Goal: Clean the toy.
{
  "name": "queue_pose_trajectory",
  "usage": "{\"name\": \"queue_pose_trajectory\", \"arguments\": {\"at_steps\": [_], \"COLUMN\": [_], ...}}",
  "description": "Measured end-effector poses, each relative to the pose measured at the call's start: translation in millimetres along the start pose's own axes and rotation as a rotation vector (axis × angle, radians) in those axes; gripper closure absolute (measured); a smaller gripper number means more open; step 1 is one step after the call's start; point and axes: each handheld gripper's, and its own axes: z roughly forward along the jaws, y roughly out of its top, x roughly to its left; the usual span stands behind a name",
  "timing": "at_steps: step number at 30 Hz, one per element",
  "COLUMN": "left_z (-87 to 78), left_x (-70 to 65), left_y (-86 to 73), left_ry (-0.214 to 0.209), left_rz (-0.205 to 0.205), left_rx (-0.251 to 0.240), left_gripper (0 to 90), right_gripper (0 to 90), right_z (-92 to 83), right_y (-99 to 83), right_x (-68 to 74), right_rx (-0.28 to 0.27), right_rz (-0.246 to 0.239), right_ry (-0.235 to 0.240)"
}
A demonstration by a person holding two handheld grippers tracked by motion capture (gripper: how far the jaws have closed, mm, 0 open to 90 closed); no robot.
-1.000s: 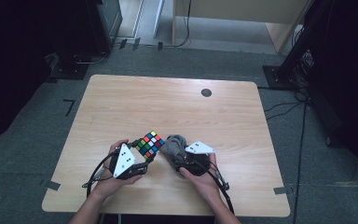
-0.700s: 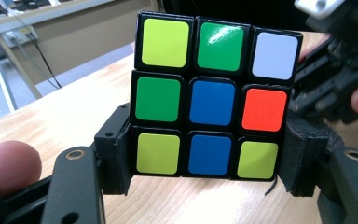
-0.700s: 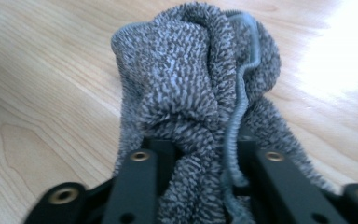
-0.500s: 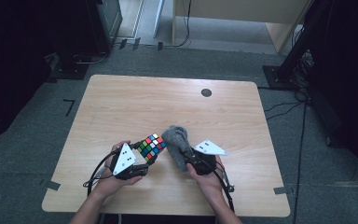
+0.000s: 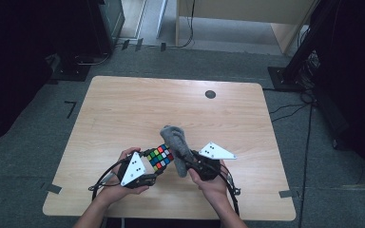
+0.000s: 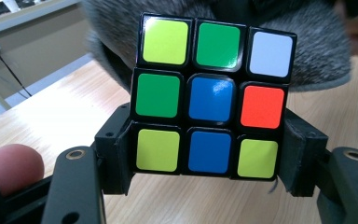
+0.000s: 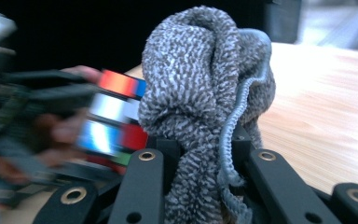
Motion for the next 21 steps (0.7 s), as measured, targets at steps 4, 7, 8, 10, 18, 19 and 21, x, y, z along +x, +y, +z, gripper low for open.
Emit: {"name": "queue_pose_trajectory", "arguments": {"at_steps": [4, 7, 8, 10, 18, 19, 21], "left_z": [3.1, 2.3, 1.6, 1.3, 11.5, 14.3, 20.1], "left_x": [-0.6, -1.8, -2.1, -1.3, 8.9, 10.2, 12.5], "left_y": [-0.7, 0.5, 1.5, 0.4, -4.4, -5.8, -7.1], "left_ry": [0.007, -0.012, -0.011, -0.008, 0.068, 0.092, 0.120], "left_rz": [0.005, -0.009, -0.010, -0.004, -0.096, -0.109, -0.142], "left_rx": [0.020, -0.001, -0.003, 0.004, 0.095, 0.122, 0.165], "left_gripper": [33.6, 33.5, 33.6, 33.5, 33.5, 33.5, 33.5], "right_gripper": [74.5, 74.0, 73.9, 74.1, 73.8, 73.7, 73.3], "right_z": [-9.3, -7.8, -5.7, -3.3, -7.7, -10.1, -13.5], "right_y": [5.0, 9.1, 8.0, 5.8, 1.2, 1.7, 1.8], "right_x": [-0.9, 15.3, 18.6, 15.9, -26.5, -32.0, -41.7], "right_rx": [-0.073, -0.064, -0.050, -0.044, 0.036, 0.034, 0.047], "right_rz": [0.033, -0.046, -0.064, -0.050, 0.030, 0.038, 0.052], "right_ry": [0.095, 0.184, 0.181, 0.171, -0.171, -0.207, -0.255]}}
